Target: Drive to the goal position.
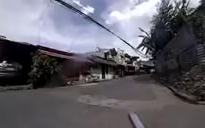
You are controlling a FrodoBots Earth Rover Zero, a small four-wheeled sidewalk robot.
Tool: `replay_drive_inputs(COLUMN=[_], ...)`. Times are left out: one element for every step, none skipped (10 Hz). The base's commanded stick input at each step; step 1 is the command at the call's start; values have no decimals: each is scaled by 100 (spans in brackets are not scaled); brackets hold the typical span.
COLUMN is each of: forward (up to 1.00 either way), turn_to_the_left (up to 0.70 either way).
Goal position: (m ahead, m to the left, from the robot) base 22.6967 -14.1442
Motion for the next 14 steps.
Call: replay_drive_inputs(forward=[85, 85, 85, 85, 85, 85, 85, 85, 85, 85, 85, 85, 85, 85], turn_to_the_left=[-33, -33, -34, -34, -34, -34, -34, -34, -34, -34, -34, -34, -34, -34])
